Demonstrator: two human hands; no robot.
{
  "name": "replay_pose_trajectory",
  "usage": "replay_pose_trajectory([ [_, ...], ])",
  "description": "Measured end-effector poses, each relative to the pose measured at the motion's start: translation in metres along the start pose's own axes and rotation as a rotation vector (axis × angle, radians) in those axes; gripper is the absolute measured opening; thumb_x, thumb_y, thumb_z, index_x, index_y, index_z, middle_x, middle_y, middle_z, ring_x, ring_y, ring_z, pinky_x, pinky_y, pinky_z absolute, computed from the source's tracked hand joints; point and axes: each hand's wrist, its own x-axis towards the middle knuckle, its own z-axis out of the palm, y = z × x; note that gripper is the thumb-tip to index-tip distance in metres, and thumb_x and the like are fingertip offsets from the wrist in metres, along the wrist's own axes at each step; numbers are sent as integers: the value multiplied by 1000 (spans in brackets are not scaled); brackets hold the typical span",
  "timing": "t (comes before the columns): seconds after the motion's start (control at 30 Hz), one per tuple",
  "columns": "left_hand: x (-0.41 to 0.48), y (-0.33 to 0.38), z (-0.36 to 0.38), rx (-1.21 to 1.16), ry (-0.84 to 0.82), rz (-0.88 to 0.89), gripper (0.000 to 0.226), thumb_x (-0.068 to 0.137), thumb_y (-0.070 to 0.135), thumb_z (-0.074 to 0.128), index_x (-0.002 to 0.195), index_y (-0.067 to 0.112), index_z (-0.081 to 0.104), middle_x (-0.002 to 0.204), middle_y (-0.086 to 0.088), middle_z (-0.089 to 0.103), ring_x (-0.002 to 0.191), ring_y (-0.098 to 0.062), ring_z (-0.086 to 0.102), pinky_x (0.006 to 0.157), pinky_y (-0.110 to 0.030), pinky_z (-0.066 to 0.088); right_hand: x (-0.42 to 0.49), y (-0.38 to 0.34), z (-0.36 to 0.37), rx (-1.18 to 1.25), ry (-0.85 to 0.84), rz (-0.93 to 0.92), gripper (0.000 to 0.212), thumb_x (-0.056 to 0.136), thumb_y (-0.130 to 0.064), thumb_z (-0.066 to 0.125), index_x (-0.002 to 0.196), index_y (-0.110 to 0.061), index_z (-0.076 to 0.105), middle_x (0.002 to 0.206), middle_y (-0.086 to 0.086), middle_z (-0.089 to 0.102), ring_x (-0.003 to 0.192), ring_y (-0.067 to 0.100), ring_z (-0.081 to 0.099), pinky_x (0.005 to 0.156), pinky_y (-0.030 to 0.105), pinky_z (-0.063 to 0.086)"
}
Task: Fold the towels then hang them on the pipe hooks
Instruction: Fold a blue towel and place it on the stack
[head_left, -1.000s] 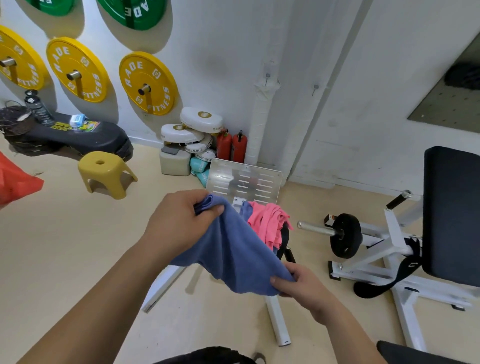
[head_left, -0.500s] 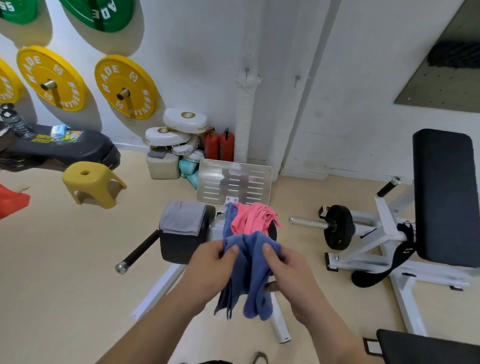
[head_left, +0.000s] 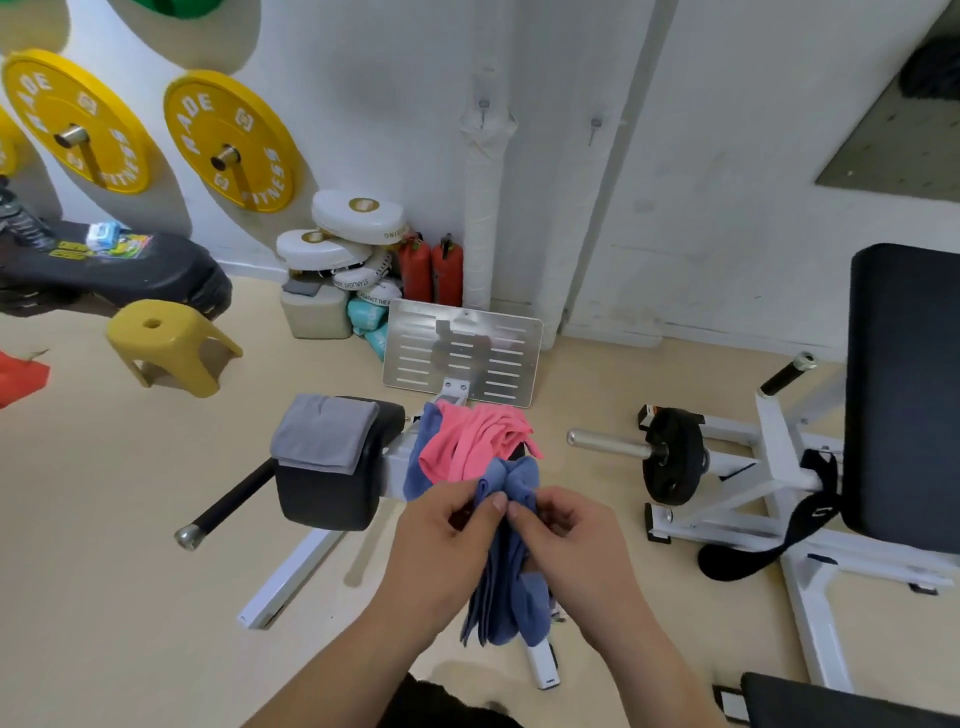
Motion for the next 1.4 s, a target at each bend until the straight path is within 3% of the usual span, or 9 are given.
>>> replay_pose_trajectory([
  [0.17,22,-1,-16,49,-6,79,21,103,21,56,87,12,68,80,-1,59,69,-5,56,64,-15,45,28,-21,22,11,-73,2,44,84,-46,65,77,-3,66,67,23,54,64,17,48,68,60,55],
  [0.33,48,7,-61,-38,-79,77,27,103,13,50,98,32,69,96,9,61,86,-1,65,76,-13,51,58,-56,63,63,-157,-23,19,95,-30,70,84,-15,74,66,-2,73,59,6,65,57,18,49],
  [0.57,142,-18,-171,173,13,278,46,89,4,62,115,42,68,114,24,65,110,3,60,93,-15,50,133,-93,121,-76,-164,14,19,97,-39,65,100,-23,74,95,6,76,96,30,71,86,47,58],
  [0.67,190,-27,-212,378,-182,395,51,83,19,63,131,37,58,125,28,55,118,4,50,101,-10,38,150,-115,136,-157,-258,51,15,105,-30,57,105,-29,72,97,-5,77,95,15,72,81,28,59],
  [0.93,271,-49,-245,847,-354,678,26,73,40,65,99,35,65,91,14,58,85,-15,49,70,-29,43,169,-130,157,-260,-106,60,25,107,-23,49,98,-38,67,93,-8,71,90,7,66,76,20,51],
  [1.03,277,-60,-248,679,-348,526,21,73,48,71,88,34,67,91,15,50,89,-10,49,73,-25,42,175,-125,163,-217,-3,88,27,108,-24,47,94,-36,66,92,-1,70,90,15,65,81,29,52],
  [1.2,276,-69,-261,-24,-386,17,24,75,13,81,85,27,66,105,10,71,96,-6,69,84,-25,52,203,-107,192,-176,-12,163,27,109,-30,43,92,-26,63,81,-2,61,68,-3,54,67,14,45],
  [1.33,265,-97,-266,-271,-262,-356,57,72,29,85,124,34,62,107,-5,75,96,-22,75,87,-39,60,226,-70,222,-38,-128,357,29,103,-53,45,114,-34,64,113,-8,71,109,9,66,97,35,54],
  [1.4,258,-113,-268,-379,-307,-573,40,82,31,79,116,13,67,97,-8,77,82,-19,76,77,-32,60,234,-44,239,14,-152,469,47,93,-69,47,126,-39,60,131,-11,65,122,13,62,108,43,51],
])
